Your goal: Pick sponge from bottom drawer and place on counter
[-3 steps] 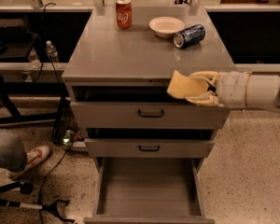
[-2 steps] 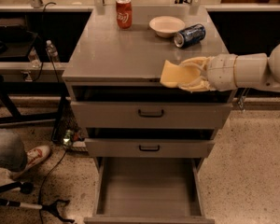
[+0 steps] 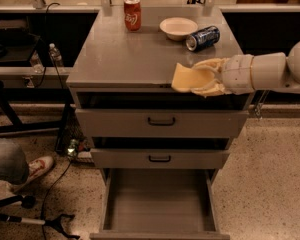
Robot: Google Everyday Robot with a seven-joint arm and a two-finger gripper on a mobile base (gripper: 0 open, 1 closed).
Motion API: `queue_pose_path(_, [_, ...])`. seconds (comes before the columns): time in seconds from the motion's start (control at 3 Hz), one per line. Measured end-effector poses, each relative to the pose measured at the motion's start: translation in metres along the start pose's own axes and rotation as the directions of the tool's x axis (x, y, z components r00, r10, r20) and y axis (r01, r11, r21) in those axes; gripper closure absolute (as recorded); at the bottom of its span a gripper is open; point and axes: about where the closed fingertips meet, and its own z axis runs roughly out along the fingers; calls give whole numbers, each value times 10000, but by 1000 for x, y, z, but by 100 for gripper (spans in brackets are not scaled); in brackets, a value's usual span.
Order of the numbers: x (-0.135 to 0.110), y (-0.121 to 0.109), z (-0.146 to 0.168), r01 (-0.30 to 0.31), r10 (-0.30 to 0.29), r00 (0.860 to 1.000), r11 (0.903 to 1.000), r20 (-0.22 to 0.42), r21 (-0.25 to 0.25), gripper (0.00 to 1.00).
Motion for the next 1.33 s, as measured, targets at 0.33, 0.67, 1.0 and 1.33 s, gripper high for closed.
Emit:
queue_pose_path(0.33, [-5,-22,3,-156,163,9998,9982,107,-579,100])
queue_pose_path(0.67, [-11,-55,-5,-402,418,9990,9948,153,-933,100])
queue_pose_path(1.0, [-16,-79,-11,-853,843,9963,9926,-146,-861,100])
queue_pose_path(1.33, [-19,-94,-6,-1685,1657,9836,9851,-711,-349,100])
